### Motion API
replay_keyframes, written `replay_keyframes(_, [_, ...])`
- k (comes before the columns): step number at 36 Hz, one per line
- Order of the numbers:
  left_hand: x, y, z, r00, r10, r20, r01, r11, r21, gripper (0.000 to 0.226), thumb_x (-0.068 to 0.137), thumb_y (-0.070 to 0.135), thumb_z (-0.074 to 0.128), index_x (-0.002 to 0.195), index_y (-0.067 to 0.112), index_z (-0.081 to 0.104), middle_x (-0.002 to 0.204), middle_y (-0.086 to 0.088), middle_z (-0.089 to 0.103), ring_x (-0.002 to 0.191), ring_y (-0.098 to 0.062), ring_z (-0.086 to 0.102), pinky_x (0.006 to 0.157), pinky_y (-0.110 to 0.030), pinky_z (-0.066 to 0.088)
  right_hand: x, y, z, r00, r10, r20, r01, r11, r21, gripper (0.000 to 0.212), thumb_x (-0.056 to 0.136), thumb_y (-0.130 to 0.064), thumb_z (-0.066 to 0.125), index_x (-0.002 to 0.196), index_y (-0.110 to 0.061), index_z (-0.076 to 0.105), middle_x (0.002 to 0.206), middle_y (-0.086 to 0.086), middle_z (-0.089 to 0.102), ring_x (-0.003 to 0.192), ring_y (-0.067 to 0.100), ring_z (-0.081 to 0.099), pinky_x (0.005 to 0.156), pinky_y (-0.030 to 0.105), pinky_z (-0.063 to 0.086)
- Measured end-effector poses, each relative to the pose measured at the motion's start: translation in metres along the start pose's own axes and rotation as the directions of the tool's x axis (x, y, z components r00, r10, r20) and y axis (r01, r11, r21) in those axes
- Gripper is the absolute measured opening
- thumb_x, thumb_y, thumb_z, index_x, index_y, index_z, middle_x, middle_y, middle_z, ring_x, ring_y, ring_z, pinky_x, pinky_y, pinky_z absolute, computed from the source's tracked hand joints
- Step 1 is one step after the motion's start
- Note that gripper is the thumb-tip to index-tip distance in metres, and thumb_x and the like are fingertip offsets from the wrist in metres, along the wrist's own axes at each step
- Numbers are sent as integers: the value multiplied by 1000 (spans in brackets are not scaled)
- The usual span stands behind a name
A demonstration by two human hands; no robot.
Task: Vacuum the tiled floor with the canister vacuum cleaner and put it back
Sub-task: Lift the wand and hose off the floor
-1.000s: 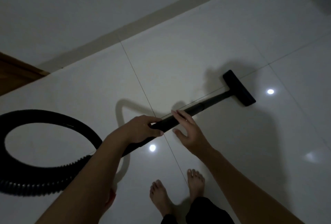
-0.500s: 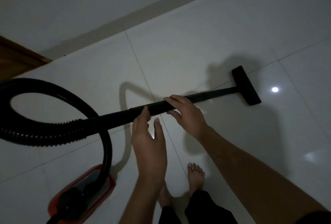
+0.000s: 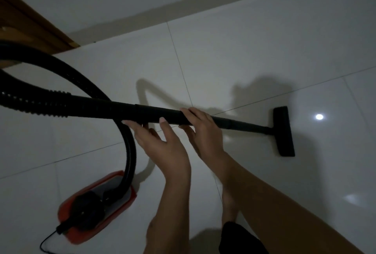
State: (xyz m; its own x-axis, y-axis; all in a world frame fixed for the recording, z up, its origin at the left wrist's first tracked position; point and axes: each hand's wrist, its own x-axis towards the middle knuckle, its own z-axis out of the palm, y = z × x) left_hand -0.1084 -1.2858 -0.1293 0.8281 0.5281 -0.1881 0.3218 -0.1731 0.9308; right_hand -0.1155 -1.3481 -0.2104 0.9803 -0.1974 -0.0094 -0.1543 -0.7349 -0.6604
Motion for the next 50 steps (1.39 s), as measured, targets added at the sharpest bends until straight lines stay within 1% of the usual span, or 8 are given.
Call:
replay_keyframes(2, [14, -6, -18, 1000, 6, -2, -6, 1000, -31, 77, 95, 11, 51, 150, 20, -3, 153, -2, 27, 135, -4, 34, 114, -16, 26, -8, -18, 15, 1000, -3, 3, 3, 1000, 0, 44, 80, -23, 76, 122, -15, 66, 116, 5, 69, 102, 27, 67, 75, 40, 60])
replay_keyframes(9, [63, -33, -107, 997, 75, -3, -75, 997, -35, 83, 95, 14, 52, 149, 32, -9, 155, -4, 26, 133, -13, 44, 111, -43, 39, -49, -101, 73, 997, -37, -67, 32, 997, -72, 39, 85, -37, 53, 111, -16, 72, 105, 1, 72, 87, 22, 71, 58, 28, 57])
replay_keyframes(18, [143, -94, -226, 983, 100, 154, -73, 983, -170, 89, 94, 9, 54, 148, 32, -14, 137, 18, 29, 92, 34, 46, 75, 7, 40, -85, -177, 192, 995, 16, -96, -18, 1000, -15, 48, 87, -42, 46, 125, -19, 62, 118, -3, 65, 104, 17, 64, 80, 28, 54])
replay_keyframes(26, [201, -160, -289, 991, 86, 105, -60, 971, -231, 94, 93, 7, 54, 147, 35, -17, 151, -3, 31, 91, 24, 56, 70, 3, 44, -107, -197, 288, 975, -204, -93, 213, 972, 101, 39, 87, -37, 55, 123, -22, 53, 105, -1, 62, 86, 13, 64, 60, 19, 52])
replay_keyframes(31, [236, -203, -304, 995, 105, 0, -101, 958, -269, 92, 92, 8, 55, 148, 36, -13, 156, -5, 23, 113, 5, 51, 74, 4, 44, -87, -172, 319, 884, -468, 15, 444, 848, 291, 39, 93, -27, 50, 126, -9, 61, 114, 4, 65, 100, 9, 60, 75, 26, 55])
replay_keyframes(36, [261, -221, -297, 967, 256, -10, -247, 919, -309, 90, 91, 12, 57, 147, 38, -8, 153, -8, 28, 128, -23, 49, 93, -7, 45, -39, -158, 320, 931, -294, 214, 111, 791, 602, 45, 100, -23, 50, 143, -28, 42, 106, -7, 70, 102, -5, 62, 94, 10, 44])
replay_keyframes(44, [271, -238, -279, 908, 419, 12, -384, 844, -373, 82, 94, 8, 52, 150, 29, -4, 120, 11, 48, 84, 23, 59, 78, -1, 48, 18, -116, 365, 749, -136, 648, -202, 885, 420, 74, 94, -34, 57, 154, -34, 13, 151, 2, 37, 130, 18, 44, 100, 23, 32])
replay_keyframes(50, [263, -241, -278, 880, 474, -18, -442, 805, -395, 83, 93, 8, 53, 150, 31, -4, 135, -4, 41, 88, 14, 61, 78, -3, 49, 18, -110, 355, 881, -229, 415, -40, 837, 546, 68, 93, -17, 62, 151, -28, 28, 131, -6, 48, 102, 10, 53, 84, 14, 41])
